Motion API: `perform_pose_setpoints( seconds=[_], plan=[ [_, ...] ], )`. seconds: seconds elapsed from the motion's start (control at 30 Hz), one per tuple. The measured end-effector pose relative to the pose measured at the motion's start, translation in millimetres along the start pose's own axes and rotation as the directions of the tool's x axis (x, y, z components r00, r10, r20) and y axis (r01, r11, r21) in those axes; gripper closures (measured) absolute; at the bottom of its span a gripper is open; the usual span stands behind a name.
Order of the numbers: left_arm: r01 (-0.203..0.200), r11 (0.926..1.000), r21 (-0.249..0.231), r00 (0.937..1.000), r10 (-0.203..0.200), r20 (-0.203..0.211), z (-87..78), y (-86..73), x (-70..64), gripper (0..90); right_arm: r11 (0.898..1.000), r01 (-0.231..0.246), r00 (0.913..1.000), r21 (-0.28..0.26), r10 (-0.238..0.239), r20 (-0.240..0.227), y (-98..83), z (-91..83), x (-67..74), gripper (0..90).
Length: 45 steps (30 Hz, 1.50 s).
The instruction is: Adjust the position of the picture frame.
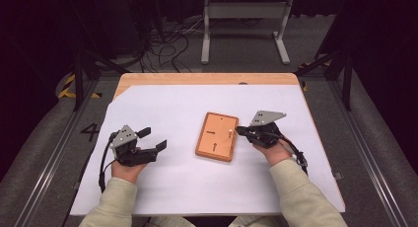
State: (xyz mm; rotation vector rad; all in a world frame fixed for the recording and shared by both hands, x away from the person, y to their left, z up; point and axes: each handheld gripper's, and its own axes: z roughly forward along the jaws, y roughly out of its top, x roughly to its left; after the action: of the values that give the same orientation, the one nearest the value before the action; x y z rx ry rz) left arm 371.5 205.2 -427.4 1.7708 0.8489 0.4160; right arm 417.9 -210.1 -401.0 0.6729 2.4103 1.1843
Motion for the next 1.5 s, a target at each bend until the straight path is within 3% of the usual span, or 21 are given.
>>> perform_pose_setpoints(
  seconds=[0.4, 0.77, 0.93, 1.5],
  plan=[
    [-0.001, 1.0000, 0.005, 1.0000, 0.001, 0.004, 1.2, -0.2, -0.7, 19.2, 0.998, -0.007, 0.9996, 0.068, 0.009, -0.025, -1.0, 23.3, -2.8, 78.5],
    [-0.003, 0.9999, 0.012, 1.0000, 0.002, 0.009, 2.4, -0.6, -1.4, 19.0, 0.995, -0.026, 0.9987, 0.093, 0.030, -0.041, -3.7, 39.7, -6.9, 77.8],
    [-0.003, 0.9999, 0.015, 1.0000, 0.002, 0.009, 3.0, -0.9, -1.5, 19.0, 0.995, -0.014, 0.9988, 0.095, 0.019, -0.046, -3.0, 41.3, -5.8, 82.5],
    [-0.003, 0.9998, 0.022, 0.9999, 0.002, 0.016, 3.8, -1.1, -2.1, 18.8, 0.991, -0.010, 0.9996, 0.134, 0.013, -0.027, 2.4, 34.4, 3.0, 83.8]
  ],
)
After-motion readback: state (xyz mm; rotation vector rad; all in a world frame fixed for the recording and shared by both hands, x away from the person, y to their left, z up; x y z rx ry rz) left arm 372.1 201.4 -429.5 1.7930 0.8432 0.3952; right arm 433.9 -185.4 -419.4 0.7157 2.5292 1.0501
